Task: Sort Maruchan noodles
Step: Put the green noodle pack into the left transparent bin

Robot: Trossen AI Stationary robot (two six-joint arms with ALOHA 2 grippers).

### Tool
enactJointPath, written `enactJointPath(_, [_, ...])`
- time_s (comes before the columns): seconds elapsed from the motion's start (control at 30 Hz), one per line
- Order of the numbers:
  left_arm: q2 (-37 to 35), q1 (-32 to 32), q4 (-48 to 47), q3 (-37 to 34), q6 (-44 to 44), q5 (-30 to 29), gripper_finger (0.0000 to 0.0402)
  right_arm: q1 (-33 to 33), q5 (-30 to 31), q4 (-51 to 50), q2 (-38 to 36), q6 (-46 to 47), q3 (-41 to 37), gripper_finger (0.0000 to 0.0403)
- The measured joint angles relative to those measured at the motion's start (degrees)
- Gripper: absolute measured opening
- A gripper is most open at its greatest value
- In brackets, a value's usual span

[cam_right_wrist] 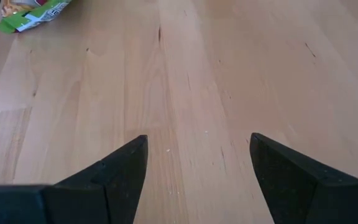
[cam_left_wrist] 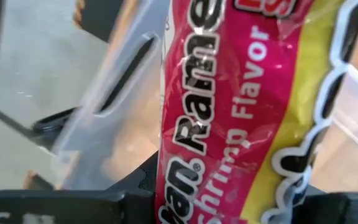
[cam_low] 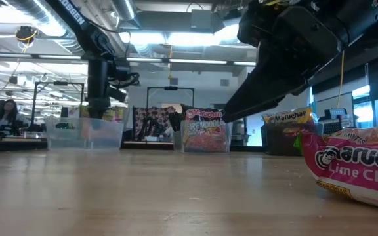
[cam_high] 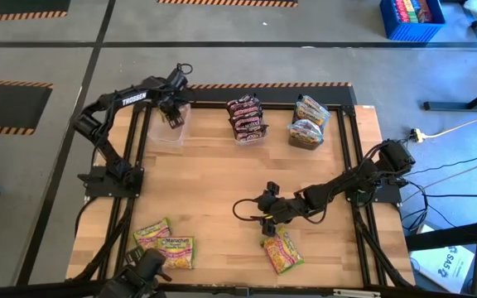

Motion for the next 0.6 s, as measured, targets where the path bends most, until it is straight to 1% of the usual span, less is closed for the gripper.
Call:
enactJointPath(0.13, [1.5, 0.0, 0.7, 0.0, -1.3, 0.4, 0.0125, 0.0, 0.0, 0.9, 0.0, -0.2, 0.0, 0.0264])
enactJointPath(0.27, [1.7, 0.0, 1.5, 0.0, -1.4, 0.1, 0.0146, 0.0, -1.4, 1.8, 0.0, -0.3, 0.0, 0.0264])
enactJointPath(0.43, [1.7, 0.0, 3.5, 0.0, -1.4, -3.8, 0.0178, 0.0, -1.8, 1.9, 0.0, -0.3, 0.0, 0.0264])
enactJointPath(0.5, [1.7, 0.0, 4.1, 0.0, -1.4, -5.4, 0.0185, 0.0, -1.9, 1.9, 0.0, -0.3, 0.0, 0.0264])
enactJointPath(0.6, [1.7, 0.0, 4.2, 0.0, -1.5, -5.7, 0.0188, 0.0, -2.0, 1.9, 0.0, -0.5, 0.0, 0.0264])
